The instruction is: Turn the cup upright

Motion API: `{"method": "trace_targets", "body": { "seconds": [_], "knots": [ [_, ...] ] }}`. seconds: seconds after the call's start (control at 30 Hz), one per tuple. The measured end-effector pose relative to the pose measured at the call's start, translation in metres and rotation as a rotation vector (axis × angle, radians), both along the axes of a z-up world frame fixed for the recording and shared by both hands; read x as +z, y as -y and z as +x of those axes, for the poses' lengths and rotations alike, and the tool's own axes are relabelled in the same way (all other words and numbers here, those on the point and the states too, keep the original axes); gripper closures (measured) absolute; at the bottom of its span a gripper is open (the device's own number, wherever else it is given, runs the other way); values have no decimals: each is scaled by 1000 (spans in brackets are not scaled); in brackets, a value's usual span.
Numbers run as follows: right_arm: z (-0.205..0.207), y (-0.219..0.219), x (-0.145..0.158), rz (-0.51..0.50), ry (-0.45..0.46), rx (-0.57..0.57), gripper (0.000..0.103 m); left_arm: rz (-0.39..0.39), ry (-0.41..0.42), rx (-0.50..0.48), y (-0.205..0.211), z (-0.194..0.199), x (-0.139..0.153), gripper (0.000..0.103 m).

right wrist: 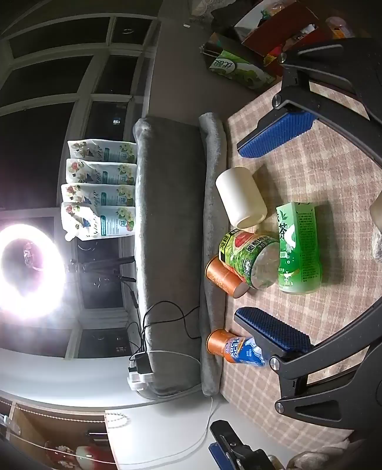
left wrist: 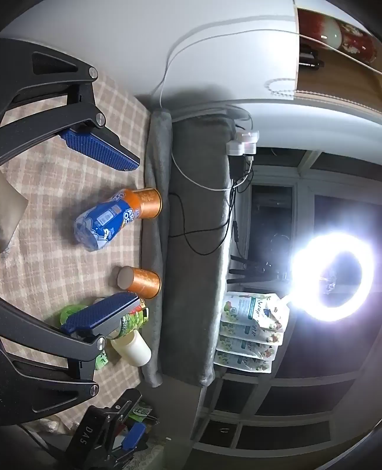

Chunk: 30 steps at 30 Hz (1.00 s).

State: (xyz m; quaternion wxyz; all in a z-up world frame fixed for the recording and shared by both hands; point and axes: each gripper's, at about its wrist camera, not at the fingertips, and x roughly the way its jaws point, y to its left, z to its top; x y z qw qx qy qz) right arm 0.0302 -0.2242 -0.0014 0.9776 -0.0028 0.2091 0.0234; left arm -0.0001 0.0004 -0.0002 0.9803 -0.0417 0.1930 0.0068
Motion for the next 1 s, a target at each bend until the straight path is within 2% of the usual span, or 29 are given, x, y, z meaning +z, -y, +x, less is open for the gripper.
{"method": "trace_targets", "body": {
  "seconds": [0.23, 1.0],
  "knots": [
    [3, -3, 0, 1, -3, 2, 0, 0, -10, 6, -6, -1, -9, 18],
    [12, 9, 9, 13, 18, -17, 0, -6, -33, 15, -7, 5, -6, 18]
  ]
}}
